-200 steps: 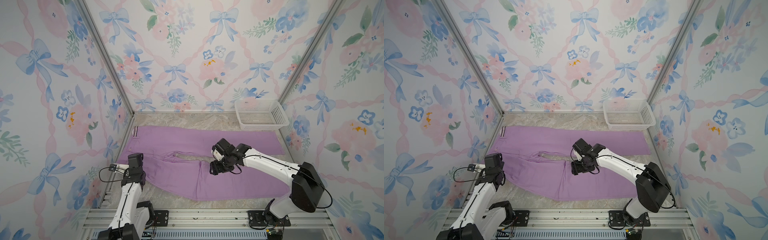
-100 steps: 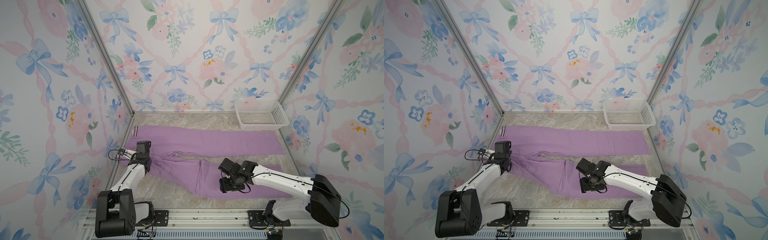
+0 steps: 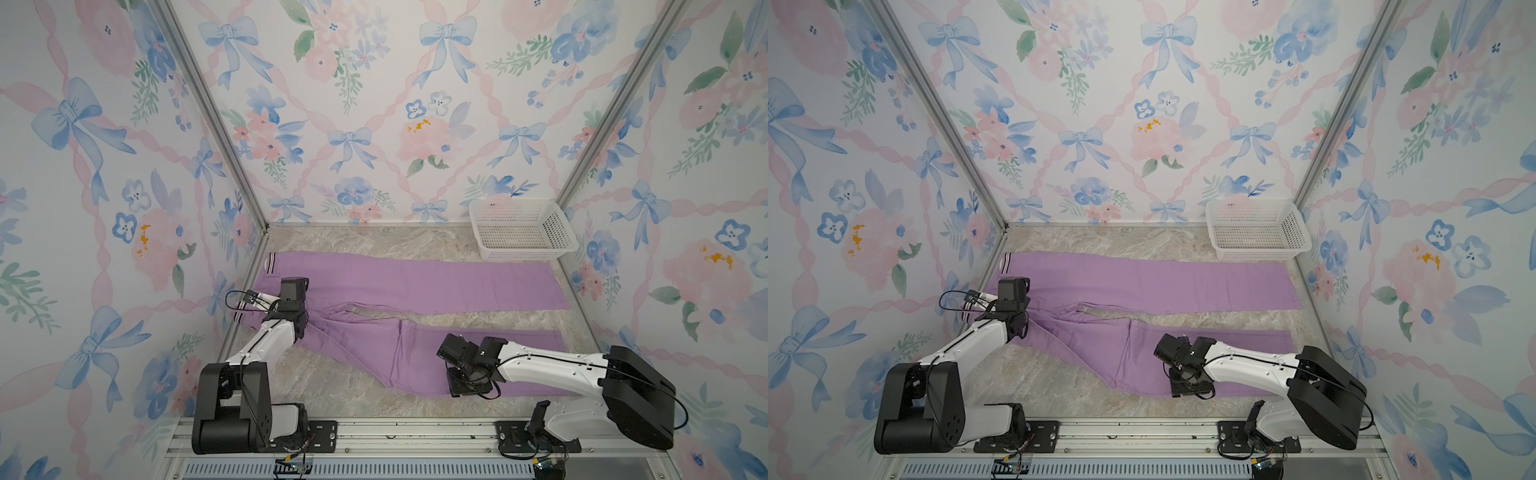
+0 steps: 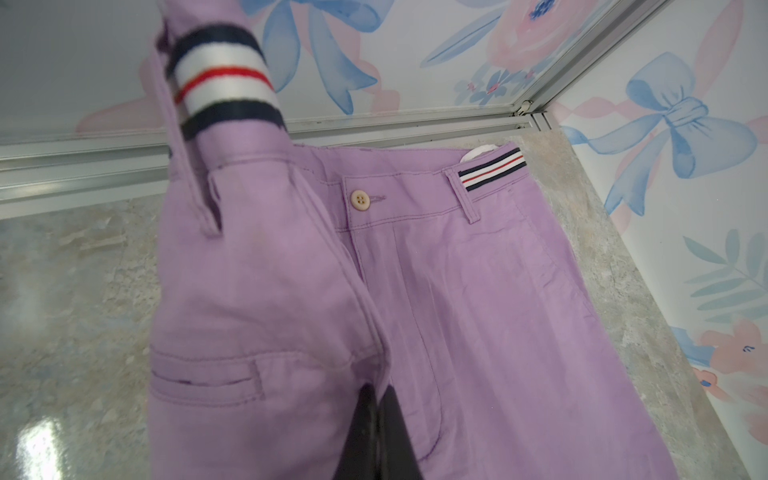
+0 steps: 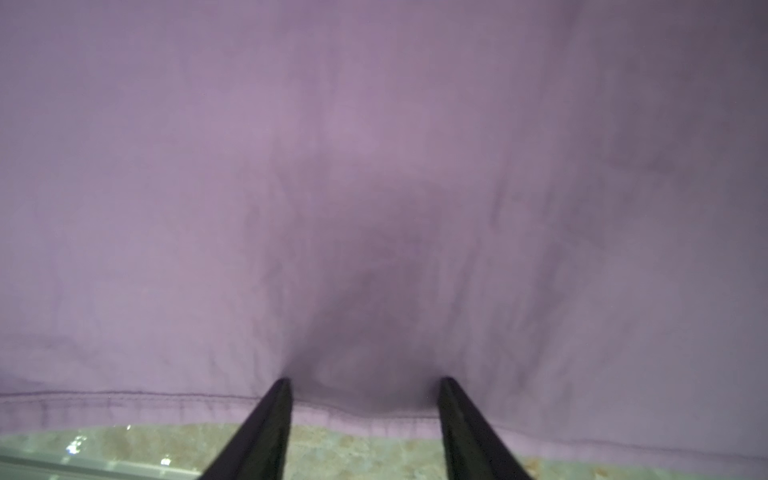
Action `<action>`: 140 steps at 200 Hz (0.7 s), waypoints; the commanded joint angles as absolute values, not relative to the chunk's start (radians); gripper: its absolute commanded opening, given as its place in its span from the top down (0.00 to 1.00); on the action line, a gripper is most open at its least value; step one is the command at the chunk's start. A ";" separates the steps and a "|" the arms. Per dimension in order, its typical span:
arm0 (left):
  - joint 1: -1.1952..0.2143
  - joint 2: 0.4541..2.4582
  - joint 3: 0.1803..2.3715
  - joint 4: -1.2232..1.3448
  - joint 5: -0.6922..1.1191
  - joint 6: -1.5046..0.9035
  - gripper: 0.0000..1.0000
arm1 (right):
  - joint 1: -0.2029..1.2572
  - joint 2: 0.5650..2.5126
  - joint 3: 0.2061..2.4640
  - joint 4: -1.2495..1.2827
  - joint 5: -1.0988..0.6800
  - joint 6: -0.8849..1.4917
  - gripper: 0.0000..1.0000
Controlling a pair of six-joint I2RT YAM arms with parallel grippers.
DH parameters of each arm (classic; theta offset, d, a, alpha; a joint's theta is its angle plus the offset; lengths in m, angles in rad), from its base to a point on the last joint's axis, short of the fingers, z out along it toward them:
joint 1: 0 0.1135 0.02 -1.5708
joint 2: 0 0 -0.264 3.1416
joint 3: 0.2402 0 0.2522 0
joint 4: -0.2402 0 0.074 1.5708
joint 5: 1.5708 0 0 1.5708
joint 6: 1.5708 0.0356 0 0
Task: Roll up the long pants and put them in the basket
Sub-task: Fold the long pant at the center of the board.
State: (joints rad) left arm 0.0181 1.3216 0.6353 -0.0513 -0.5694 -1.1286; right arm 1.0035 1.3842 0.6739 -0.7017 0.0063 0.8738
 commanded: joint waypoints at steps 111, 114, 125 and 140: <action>-0.018 1.436 0.853 -0.041 -0.570 -1.036 1.00 | 0.720 1.319 0.877 -0.800 0.092 0.576 1.00; -0.020 1.446 0.865 -0.041 -0.572 -1.034 1.00 | 0.701 1.324 0.888 -0.795 0.091 0.560 1.00; -0.026 1.486 0.913 -0.041 -0.578 -1.025 1.00 | 0.624 1.348 0.928 -0.768 0.081 0.503 1.00; -0.032 1.545 0.980 -0.043 -0.585 -1.018 1.00 | 0.521 1.403 0.983 -0.723 0.051 0.441 1.00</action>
